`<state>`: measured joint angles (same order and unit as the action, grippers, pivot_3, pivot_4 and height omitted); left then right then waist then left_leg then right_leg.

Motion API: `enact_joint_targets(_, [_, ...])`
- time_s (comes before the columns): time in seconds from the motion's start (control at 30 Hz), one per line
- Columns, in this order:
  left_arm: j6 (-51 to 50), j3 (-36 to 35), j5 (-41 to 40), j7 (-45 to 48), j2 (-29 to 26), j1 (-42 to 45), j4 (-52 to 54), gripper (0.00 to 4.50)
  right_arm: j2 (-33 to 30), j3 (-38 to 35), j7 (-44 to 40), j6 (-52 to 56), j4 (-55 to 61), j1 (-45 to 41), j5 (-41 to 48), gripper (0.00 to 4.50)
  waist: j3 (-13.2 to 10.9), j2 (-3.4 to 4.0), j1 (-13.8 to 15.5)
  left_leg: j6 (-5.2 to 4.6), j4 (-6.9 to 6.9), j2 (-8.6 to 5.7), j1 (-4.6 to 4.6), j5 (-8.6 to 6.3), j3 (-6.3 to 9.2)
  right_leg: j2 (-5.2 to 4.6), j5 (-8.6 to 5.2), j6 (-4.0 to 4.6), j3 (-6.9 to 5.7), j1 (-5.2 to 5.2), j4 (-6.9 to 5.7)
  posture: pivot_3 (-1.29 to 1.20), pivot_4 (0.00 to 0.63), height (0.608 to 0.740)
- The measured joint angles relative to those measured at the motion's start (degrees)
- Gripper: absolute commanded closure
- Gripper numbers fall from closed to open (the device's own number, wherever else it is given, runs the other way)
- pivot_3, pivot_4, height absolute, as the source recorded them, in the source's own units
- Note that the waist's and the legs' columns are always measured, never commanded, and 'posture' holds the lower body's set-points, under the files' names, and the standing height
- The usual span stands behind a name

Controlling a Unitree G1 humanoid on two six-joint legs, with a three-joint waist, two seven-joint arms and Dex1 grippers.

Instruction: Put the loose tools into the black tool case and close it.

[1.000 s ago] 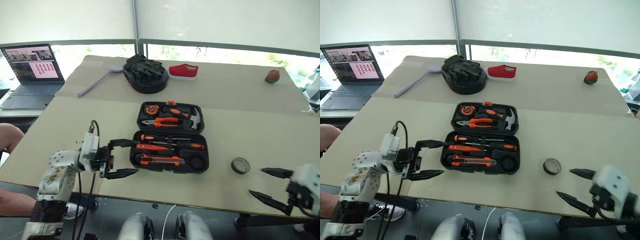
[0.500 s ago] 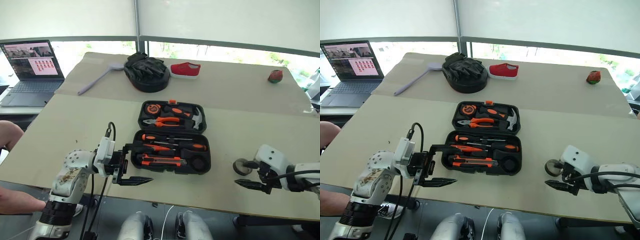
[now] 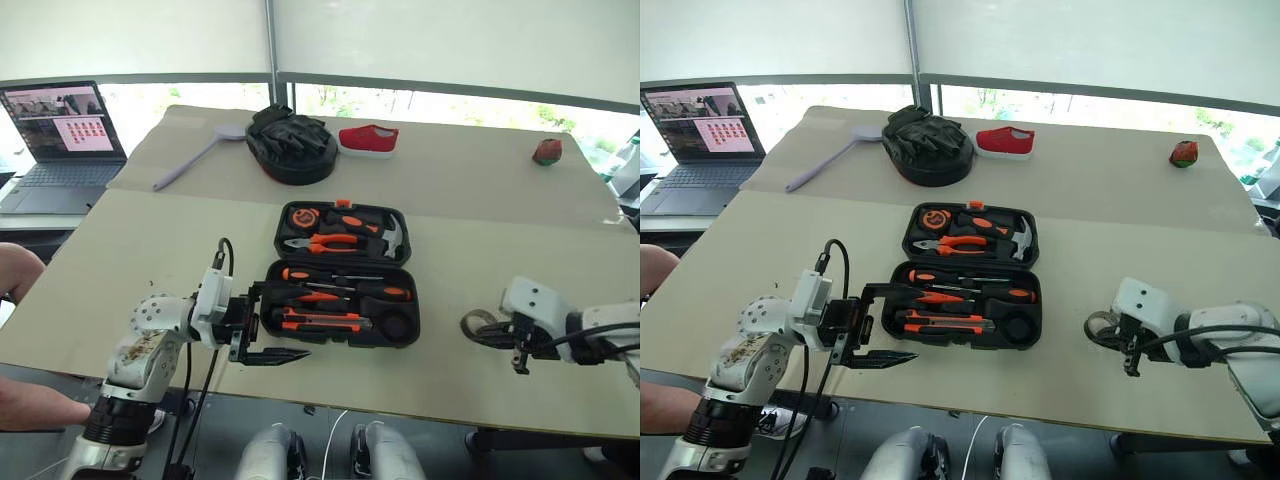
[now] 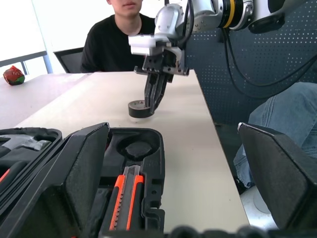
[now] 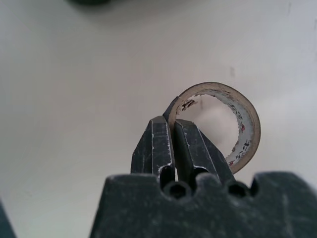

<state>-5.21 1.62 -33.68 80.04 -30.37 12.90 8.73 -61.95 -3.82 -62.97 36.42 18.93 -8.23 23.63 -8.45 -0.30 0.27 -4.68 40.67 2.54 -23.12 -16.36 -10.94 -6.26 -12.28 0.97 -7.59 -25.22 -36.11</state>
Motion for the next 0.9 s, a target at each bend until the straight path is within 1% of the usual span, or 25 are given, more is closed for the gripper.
enact_joint_targets(0.1, [0.0, 0.0, 0.0, -0.6, 0.0, -0.3, 0.1, 0.00, 3.0, 1.3, -0.6, 6.5, 6.4, -8.5, 7.6, 4.43, 0.0, 0.01, -0.1, 0.09, 0.00, 0.08, 0.01, 0.05, 0.05, 0.06, 0.02, 0.07, -0.05, -0.01, -0.02, 0.00, 0.150, 0.740])
enact_joint_targets(0.13, [0.0, 0.0, 0.0, -0.7, 0.0, -0.5, 0.1, 0.00, 3.2, 1.7, -0.6, 7.7, 7.6, -9.6, 8.8, 4.43, 0.0, 0.01, -0.1, 0.09, 0.00, 0.09, 0.01, 0.05, 0.06, 0.07, 0.01, 0.09, -0.06, -0.02, -0.01, 0.00, 0.150, 0.740])
enact_joint_targets(0.2, [0.1, -0.3, 0.4, -1.1, -0.6, -1.6, 0.2, 0.00, 4.2, 5.4, -0.4, 10.4, 9.4, -12.6, 9.6, 4.43, 0.0, 0.01, 0.3, 0.08, 0.00, 0.09, -0.02, 0.03, 0.06, 0.02, 0.01, 0.11, -0.10, -0.02, 0.03, 0.00, 0.150, 0.740])
enact_joint_targets(0.27, [0.5, -0.5, 2.7, -2.5, -1.8, -2.2, -0.4, 0.00, 5.1, 10.9, 0.2, 11.7, 9.1, -13.8, 8.1, 4.43, 0.0, 0.01, 0.5, 0.04, 0.00, -0.01, -0.09, -0.01, 0.06, -0.11, 0.10, 0.24, -0.14, -0.06, 0.05, 0.00, 0.150, 0.740])
enact_joint_targets(0.37, [1.3, -0.8, 4.7, -3.9, -3.3, -3.0, -1.4, 0.00, 4.0, 16.7, 1.1, 12.2, 6.6, -14.1, 3.5, 4.43, 0.0, 0.01, 0.5, -0.08, 0.06, -0.06, -0.17, -0.07, 0.03, -0.19, 0.13, 0.22, -0.15, -0.10, 0.09, 0.00, 0.150, 0.740])
enact_joint_targets(0.57, [1.6, -1.5, 5.2, -4.6, -4.2, -5.5, -1.6, 0.00, 3.9, 21.8, 1.3, 12.6, 4.6, -16.3, -0.6, 4.43, 0.0, 0.02, 0.4, -0.07, 0.07, -0.05, -0.16, -0.11, -0.04, -0.22, 0.18, 0.19, -0.21, -0.10, 0.10, 0.00, 0.150, 0.740])
enact_joint_targets(0.6, [1.6, -1.5, 5.2, -4.7, -4.3, -5.9, -1.5, 0.00, 3.9, 22.1, 1.2, 12.6, 4.5, -16.5, -0.9, 4.43, 0.0, 0.02, 0.4, -0.02, 0.07, -0.05, -0.14, -0.14, -0.04, -0.22, 0.15, 0.16, -0.21, -0.09, 0.10, 0.00, 0.150, 0.740])
enact_joint_targets(0.63, [1.7, -1.6, 5.3, -4.9, -4.5, -6.5, -1.3, 0.00, 3.9, 22.7, 1.1, 12.5, 4.4, -17.1, -1.5, 4.43, 0.0, 0.02, 0.4, 0.32, 0.07, -0.04, -0.13, -0.33, -0.04, -0.23, 0.13, 0.12, -0.21, -0.08, 0.10, 0.00, 0.150, 0.740])
enact_joint_targets(0.7, [1.6, -1.7, 5.4, -5.5, -4.7, -7.2, -0.7, 0.00, 4.1, 23.7, 0.8, 12.6, 3.9, -18.2, -2.3, 4.43, 0.0, 0.02, 0.4, 0.36, 0.09, -0.04, -0.12, -0.35, -0.04, -0.25, 0.12, 0.07, -0.22, -0.06, 0.11, 0.00, 0.150, 0.740])
enact_joint_targets(0.77, [1.6, -1.7, 5.6, -5.9, -4.9, -7.4, -0.6, 0.00, 4.4, 24.0, 0.7, 12.8, 3.6, -18.7, -2.5, 3.73, 0.0, 0.02, 0.4, 0.38, 0.11, -0.04, -0.12, -0.35, -0.04, -0.25, 0.06, -0.02, -0.21, -0.06, 0.11, 0.00, 0.150, 0.740])
enact_joint_targets(0.8, [1.6, -1.8, 5.8, -6.3, -5.2, -7.5, -0.5, 0.00, 4.7, 24.3, 0.6, 12.9, 3.4, -19.2, -2.7, 3.55, 0.0, 0.02, 0.3, 0.40, 0.12, -0.04, -0.11, -0.34, -0.04, -0.25, 0.07, -0.02, -0.20, -0.06, 0.09, 0.00, 0.150, 0.740])
enact_joint_targets(0.87, [1.6, -1.8, 6.0, -7.0, -5.3, -7.5, -0.5, 0.00, 4.7, 24.6, 0.6, 12.9, 2.9, -19.9, -3.4, 2.84, 0.0, 0.02, 0.4, 0.42, 0.11, -0.04, -0.10, -0.33, -0.04, -0.25, 0.09, -0.02, -0.20, -0.07, 0.08, 0.00, 0.150, 0.740])
enact_joint_targets(0.9, [1.6, -2.0, 6.4, -7.5, -5.3, -7.7, -0.5, 0.00, 4.7, 24.7, 0.4, 12.7, 2.8, -20.3, -3.8, 2.56, 0.0, 0.02, 0.4, 0.42, 0.11, -0.04, -0.10, -0.33, -0.04, -0.25, 0.09, -0.03, -0.20, -0.08, 0.06, 0.00, 0.150, 0.740])
